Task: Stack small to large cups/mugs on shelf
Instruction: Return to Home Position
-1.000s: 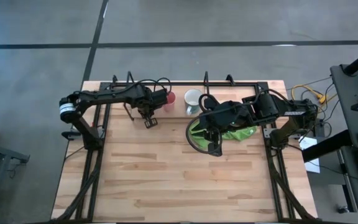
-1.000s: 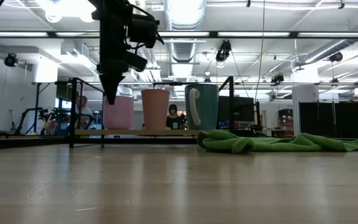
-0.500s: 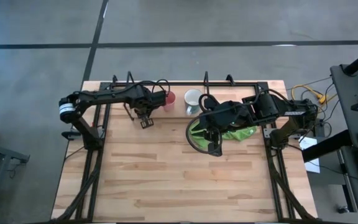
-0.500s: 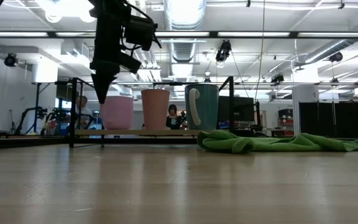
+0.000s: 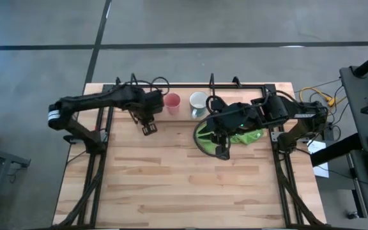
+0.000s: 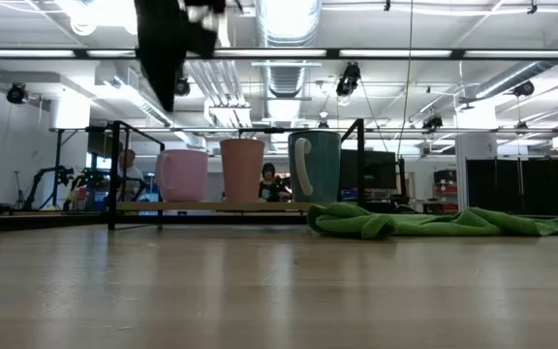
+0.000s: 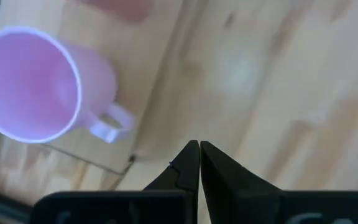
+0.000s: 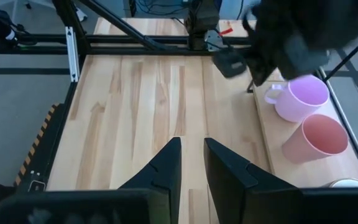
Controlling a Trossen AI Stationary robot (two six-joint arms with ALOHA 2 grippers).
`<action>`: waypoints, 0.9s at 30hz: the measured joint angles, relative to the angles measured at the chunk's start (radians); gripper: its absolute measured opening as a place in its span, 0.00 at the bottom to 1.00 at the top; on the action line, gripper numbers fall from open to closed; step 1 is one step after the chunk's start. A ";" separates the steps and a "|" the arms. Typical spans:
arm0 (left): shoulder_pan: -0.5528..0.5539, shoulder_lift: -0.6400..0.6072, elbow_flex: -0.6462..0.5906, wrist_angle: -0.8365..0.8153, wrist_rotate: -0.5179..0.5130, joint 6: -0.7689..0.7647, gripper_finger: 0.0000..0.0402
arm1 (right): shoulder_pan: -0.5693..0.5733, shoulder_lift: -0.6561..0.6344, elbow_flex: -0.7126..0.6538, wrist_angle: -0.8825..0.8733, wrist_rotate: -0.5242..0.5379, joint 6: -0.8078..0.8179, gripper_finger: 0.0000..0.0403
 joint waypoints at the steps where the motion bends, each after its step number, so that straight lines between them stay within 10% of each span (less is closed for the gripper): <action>1: -0.015 -0.026 0.016 -0.003 0.012 -0.021 0.00 | 0.000 -0.006 0.000 0.001 0.000 -0.001 0.16; 27: -0.138 -0.539 0.116 0.230 0.128 -0.041 0.00 | -0.003 -0.309 -0.106 0.023 -0.077 -0.040 0.16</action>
